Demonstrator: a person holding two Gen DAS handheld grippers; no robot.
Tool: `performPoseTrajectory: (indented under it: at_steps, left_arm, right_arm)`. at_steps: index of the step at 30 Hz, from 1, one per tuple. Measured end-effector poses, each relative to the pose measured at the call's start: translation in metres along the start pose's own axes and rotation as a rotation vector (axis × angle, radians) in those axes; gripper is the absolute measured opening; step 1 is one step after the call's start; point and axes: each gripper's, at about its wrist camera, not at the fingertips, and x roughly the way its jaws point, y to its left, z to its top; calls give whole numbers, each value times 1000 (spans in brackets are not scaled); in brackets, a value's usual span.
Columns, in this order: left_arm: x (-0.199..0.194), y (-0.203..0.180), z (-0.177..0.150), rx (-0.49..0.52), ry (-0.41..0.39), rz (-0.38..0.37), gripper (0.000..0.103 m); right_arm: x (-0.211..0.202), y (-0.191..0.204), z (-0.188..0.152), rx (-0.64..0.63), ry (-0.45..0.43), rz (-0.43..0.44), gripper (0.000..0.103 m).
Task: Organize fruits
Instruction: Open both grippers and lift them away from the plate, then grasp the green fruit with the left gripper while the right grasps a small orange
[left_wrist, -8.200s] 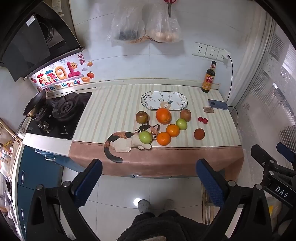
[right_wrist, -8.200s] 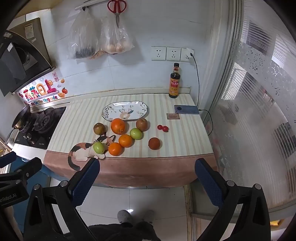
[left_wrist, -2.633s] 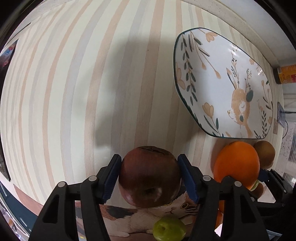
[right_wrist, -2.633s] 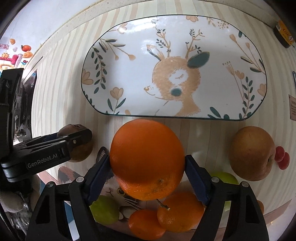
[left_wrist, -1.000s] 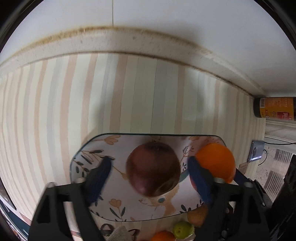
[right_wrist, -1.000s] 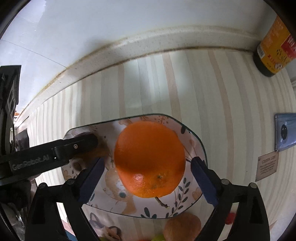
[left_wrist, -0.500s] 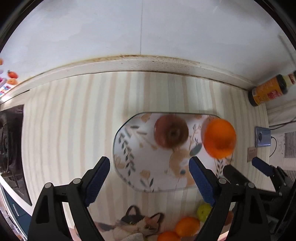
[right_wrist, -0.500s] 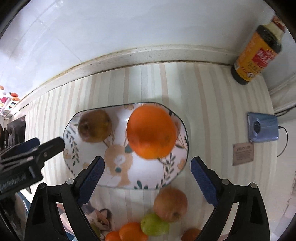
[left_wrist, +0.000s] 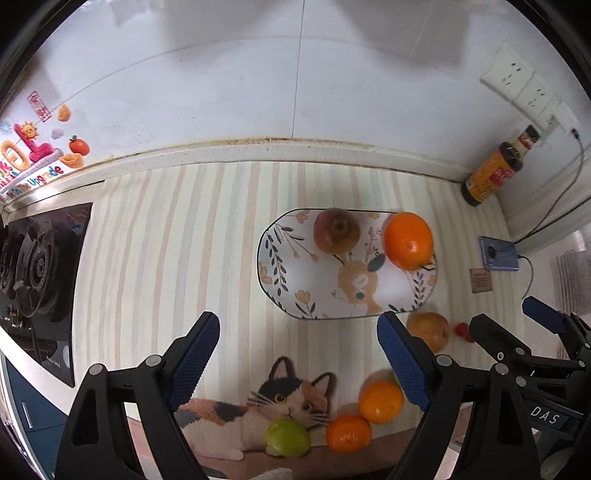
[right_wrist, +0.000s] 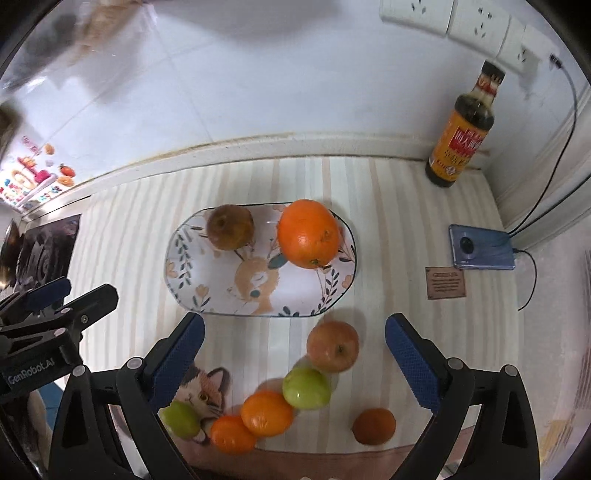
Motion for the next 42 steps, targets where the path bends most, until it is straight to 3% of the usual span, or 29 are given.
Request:
performPoseTrajectory:
  at_steps: [11,20,21,22,24,28,34,38,41,42]
  left_arm:
    - [-54,-3,-29,16,-47,-50,87]
    - [-60,4,-39,-15,-54,-56,87]
    - [-57,4,-40,-9,-55,-47,90]
    - [-53,3,-41,-1,-51,-33,101]
    - [-41,4,-45,10,-26,-22,103]
    - [-10,5,-59,27,65,-25,103]
    - [66,16,-97,-9,305,-36,102]
    - [115,24,-121,-78,472,-77,102]
    - [142,27,-136,-120,557,-116,101]
    - [148,28,-139,-130,569,-128,96]
  right_arm:
    - [-60,3,-31,5,-75,49,100]
    - [-67,-6,-42,49,-73,91,100]
    - [-64,-8,-43,57,-63,100,100]
    - [-59,-9,-45,60,-51,104,100]
    - [-48,-12,-48,71,-20,113,100]
    - [-10,-19,-59,99,76,150,100]
    - [76,-30,-89,201,306,261,100]
    - [119,-32,-105,250,403,269,98]
    - [140,-30,-111,261,446,271,98]
    - [147,-28,-113,263,461,270,97]
